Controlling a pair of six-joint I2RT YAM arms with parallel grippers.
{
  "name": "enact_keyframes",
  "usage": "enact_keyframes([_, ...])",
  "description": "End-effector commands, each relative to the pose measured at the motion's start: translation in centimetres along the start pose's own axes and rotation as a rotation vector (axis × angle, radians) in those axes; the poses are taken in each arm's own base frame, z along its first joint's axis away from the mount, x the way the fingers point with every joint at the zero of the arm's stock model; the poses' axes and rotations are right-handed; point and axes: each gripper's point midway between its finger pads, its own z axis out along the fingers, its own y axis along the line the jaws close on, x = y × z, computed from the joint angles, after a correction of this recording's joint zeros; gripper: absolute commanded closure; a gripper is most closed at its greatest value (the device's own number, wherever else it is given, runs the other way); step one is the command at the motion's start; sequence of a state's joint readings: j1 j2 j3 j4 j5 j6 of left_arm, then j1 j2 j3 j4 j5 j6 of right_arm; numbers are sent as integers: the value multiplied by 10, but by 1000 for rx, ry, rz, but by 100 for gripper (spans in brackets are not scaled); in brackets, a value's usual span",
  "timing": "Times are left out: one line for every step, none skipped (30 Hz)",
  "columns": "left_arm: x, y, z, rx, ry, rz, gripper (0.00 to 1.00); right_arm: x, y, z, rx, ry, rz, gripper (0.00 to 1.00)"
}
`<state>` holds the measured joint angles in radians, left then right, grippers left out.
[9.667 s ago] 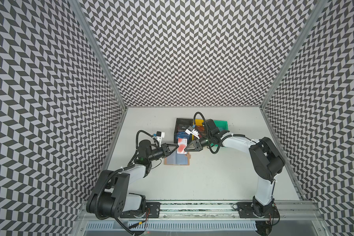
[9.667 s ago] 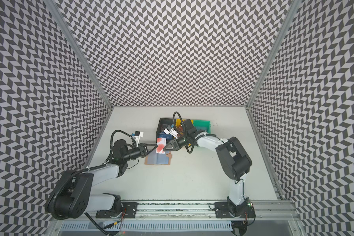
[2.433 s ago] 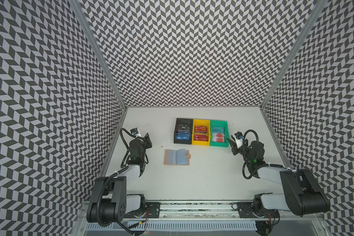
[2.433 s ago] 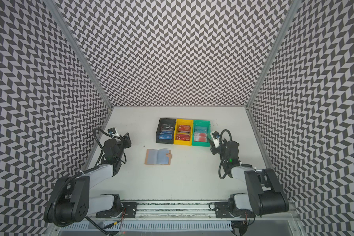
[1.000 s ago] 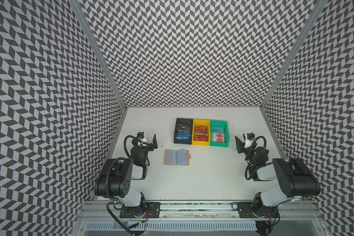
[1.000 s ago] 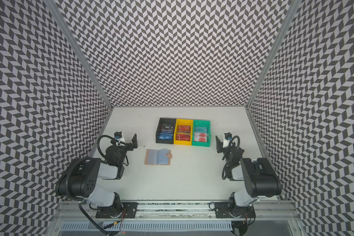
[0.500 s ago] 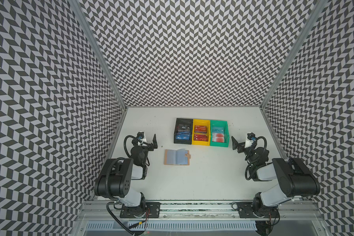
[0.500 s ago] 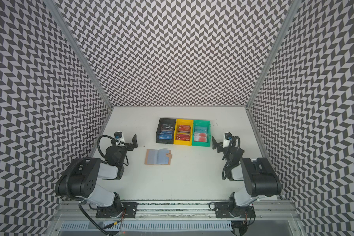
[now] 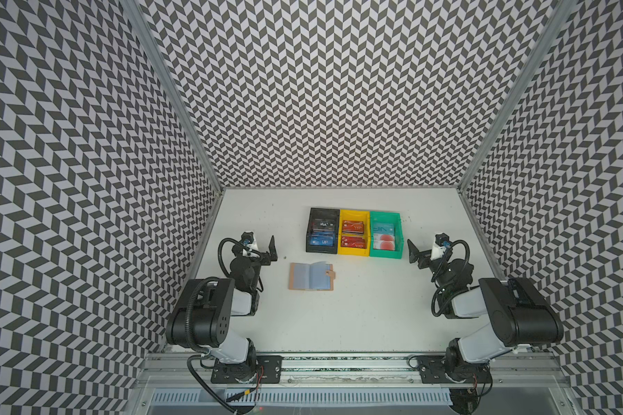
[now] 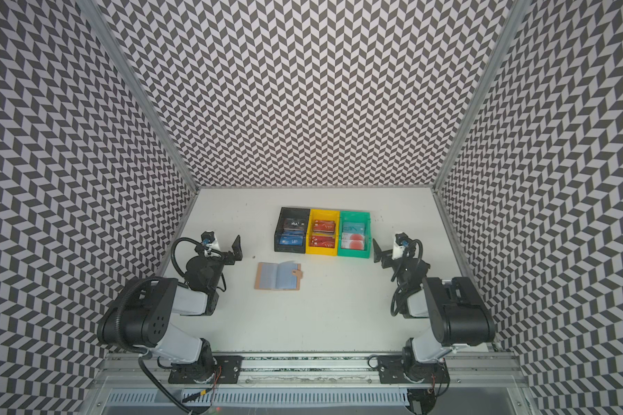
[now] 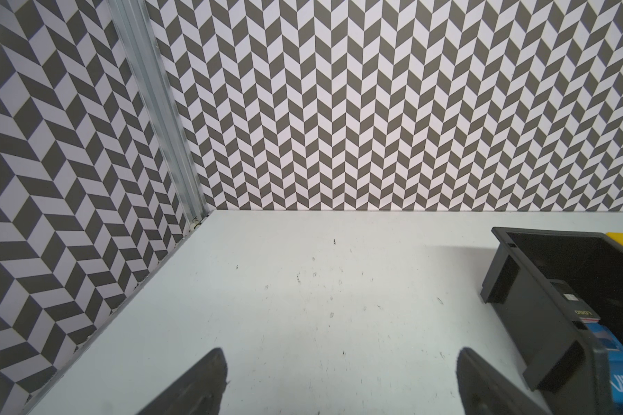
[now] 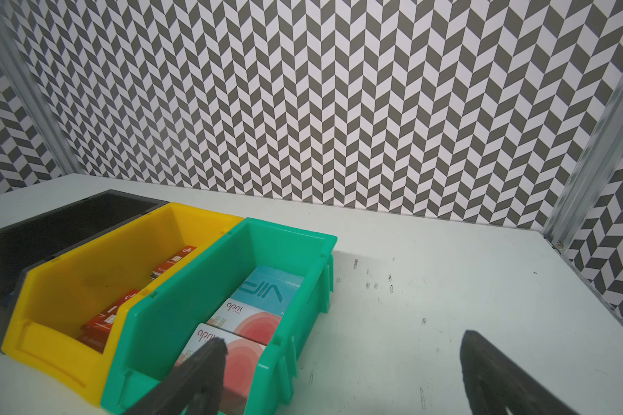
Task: Take the credit cards out of the card holder
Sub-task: Reset both arms
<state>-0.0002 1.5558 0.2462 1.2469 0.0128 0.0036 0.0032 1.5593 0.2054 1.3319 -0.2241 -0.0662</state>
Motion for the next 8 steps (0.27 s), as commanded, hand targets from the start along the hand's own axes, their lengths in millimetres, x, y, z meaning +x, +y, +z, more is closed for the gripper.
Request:
enact_keyframes([-2, 0, 3, -3, -4, 6, 0, -7, -1, 2, -1, -30, 1, 1])
enact_keyframes([-2, 0, 3, -3, -4, 6, 0, -6, -1, 2, -1, -29, 1, 1])
enact_keyframes([-2, 0, 3, -4, -5, 7, 0, -7, -1, 2, 0, -29, 2, 1])
enact_keyframes([-2, 0, 3, -4, -4, 6, 0, -6, -1, 2, 0, -26, 3, 1])
enact_keyframes([-3, 0, 3, -4, -6, 7, 0, -6, -1, 1, -1, -27, 3, 1])
enact_keyframes([-2, 0, 3, -3, -4, 7, 0, -6, -1, 2, -1, -28, 2, 1])
enact_keyframes([-2, 0, 3, -4, -4, 7, 0, -7, -1, 1, 0, -32, 2, 1])
enact_keyframes([-3, 0, 3, -5, -5, 6, 0, -7, -1, 1, 2, -33, 0, 1])
